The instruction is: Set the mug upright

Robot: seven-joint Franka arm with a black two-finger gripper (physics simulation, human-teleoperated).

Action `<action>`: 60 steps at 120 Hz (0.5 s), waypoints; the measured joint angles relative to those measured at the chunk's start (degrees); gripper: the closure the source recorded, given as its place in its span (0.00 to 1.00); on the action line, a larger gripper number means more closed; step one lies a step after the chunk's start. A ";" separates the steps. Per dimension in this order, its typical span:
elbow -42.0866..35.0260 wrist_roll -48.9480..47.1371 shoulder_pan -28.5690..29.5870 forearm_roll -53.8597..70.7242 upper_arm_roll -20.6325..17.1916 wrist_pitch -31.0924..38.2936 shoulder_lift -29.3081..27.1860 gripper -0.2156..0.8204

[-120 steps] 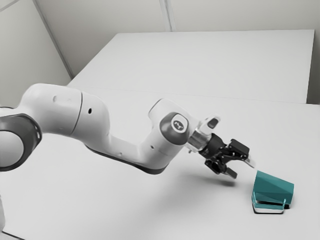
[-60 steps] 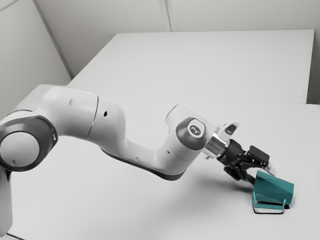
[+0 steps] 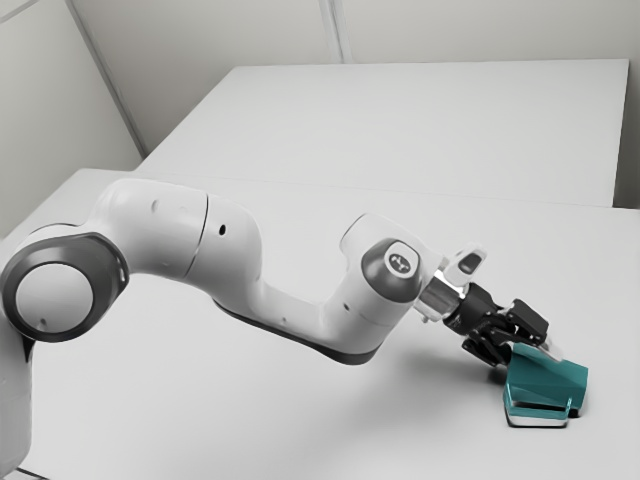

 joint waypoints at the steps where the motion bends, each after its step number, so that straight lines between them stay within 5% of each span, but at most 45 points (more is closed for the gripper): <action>1: 0.00 0.03 0.00 0.00 0.00 0.00 -0.02 0.46; 60: 0.11 1.65 0.03 0.21 -0.43 -0.30 -1.01 0.80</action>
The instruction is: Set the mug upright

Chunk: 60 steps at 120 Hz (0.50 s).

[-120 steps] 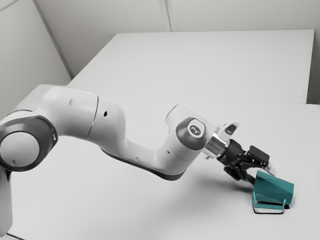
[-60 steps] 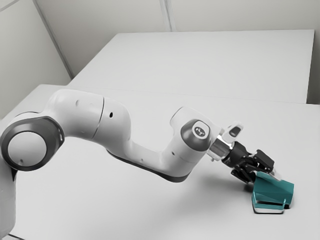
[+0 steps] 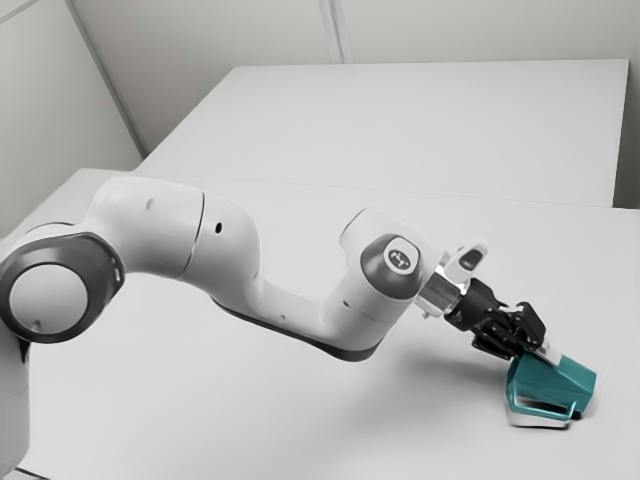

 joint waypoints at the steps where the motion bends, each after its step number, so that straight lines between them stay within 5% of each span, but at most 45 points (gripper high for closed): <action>1: 0.01 0.04 0.00 -0.01 -0.01 -0.01 -0.02 0.81; 60: -0.05 2.59 0.75 0.76 -0.17 -0.12 -5.06 0.95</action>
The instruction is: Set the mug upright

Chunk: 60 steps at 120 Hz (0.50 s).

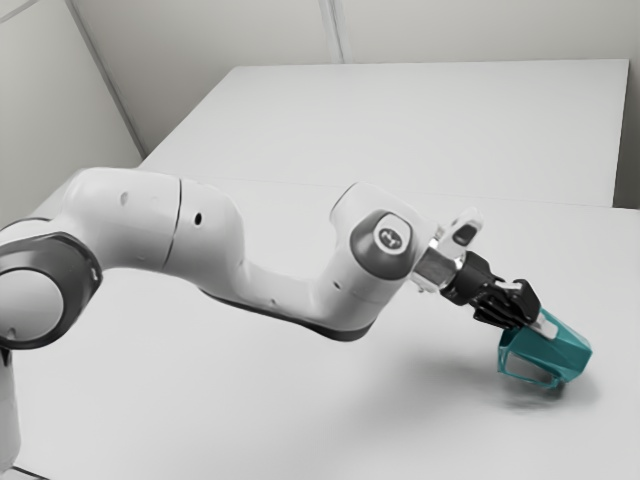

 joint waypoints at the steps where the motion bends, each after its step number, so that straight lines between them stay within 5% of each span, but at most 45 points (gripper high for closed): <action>1: -0.01 0.02 0.02 0.05 0.04 -0.01 -0.22 0.95; 28: -2.64 -0.24 4.05 15.98 1.99 -2.28 -7.65 0.96; 60: -2.31 -9.74 10.65 48.83 3.74 -15.99 -14.34 0.96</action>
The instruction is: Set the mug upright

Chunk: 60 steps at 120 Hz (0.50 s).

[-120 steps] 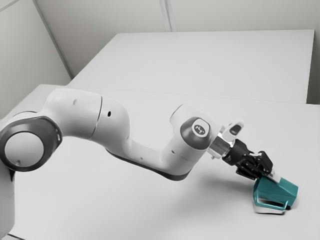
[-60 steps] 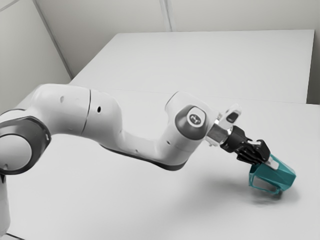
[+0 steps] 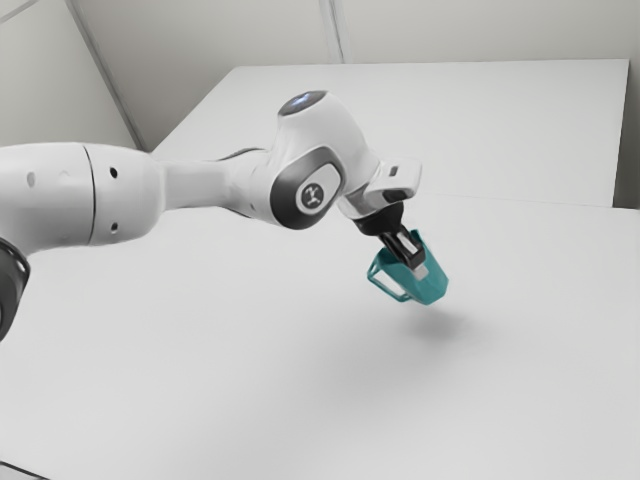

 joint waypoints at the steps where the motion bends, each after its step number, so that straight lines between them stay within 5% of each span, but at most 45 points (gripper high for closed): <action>1: 0.02 -0.36 0.22 0.75 0.00 -0.50 -0.14 0.96; 60: -0.82 -14.58 13.25 11.51 0.00 -13.54 -5.15 0.96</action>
